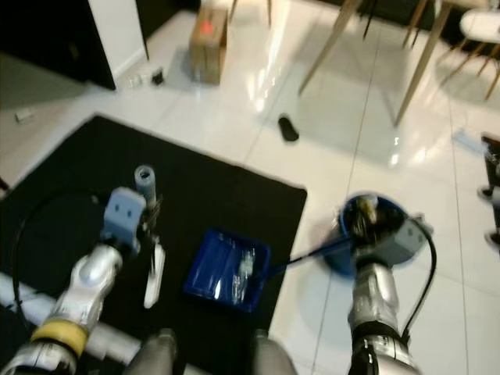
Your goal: Sweep floor
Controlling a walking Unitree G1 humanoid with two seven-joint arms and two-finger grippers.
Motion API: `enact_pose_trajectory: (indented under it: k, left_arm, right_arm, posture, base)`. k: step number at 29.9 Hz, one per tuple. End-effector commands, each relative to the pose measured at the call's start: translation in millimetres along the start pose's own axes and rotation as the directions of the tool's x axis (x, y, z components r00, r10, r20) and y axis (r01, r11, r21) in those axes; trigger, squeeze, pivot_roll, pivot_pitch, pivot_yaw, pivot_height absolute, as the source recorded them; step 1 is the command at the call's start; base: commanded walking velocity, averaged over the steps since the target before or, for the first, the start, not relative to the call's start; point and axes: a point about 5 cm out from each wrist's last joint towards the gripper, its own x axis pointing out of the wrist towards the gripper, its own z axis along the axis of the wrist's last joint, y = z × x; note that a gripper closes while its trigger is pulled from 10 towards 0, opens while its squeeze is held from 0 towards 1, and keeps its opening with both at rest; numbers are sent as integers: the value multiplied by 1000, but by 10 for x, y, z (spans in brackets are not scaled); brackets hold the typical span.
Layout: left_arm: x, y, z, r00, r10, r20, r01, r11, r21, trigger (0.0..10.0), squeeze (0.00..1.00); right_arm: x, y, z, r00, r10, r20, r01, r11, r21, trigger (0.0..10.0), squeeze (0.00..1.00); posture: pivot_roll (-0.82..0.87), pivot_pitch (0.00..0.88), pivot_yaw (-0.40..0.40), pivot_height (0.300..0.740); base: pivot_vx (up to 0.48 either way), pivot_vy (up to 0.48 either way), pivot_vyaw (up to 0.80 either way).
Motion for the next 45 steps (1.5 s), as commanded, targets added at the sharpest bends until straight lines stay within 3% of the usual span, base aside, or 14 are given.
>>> enact_pose_trajectory:
  k: [1,21,26,31,45]
  left_arm:
    - [9,-36,28,1000,-7,21,7,1000,1,10000,0]
    - [24,-32,25,1000,9,19,-9,1000,-7,10000,0]
    - [36,-63,11,1000,1,13,0,999,-53,10000,0]
    - [48,-83,-47,999,1,-39,-4,997,-78,10000,0]
    - [65,-74,-45,999,6,-44,-10,997,-81,10000,0]
  right_arm:
    - [0,-27,18,1000,-11,10,11,1000,19,10000,0]
    - [50,-34,100,999,-15,28,14,1000,17,10000,0]
    - [66,-25,117,999,-13,31,13,1000,15,10000,0]
    - [91,-19,149,999,-12,36,11,1000,14,10000,0]
    - [152,-40,269,998,-21,63,21,1000,1,10000,0]
  posture:
    - [69,49,-36,740]
    - [67,45,-36,740]
    - [66,44,-36,740]
    - [66,43,-34,740]
    - [66,36,-28,740]
  base:
    - [0,-461,0]
    - [0,-460,0]
    - [0,-434,0]
    - [0,0,0]
    - [0,0,0]
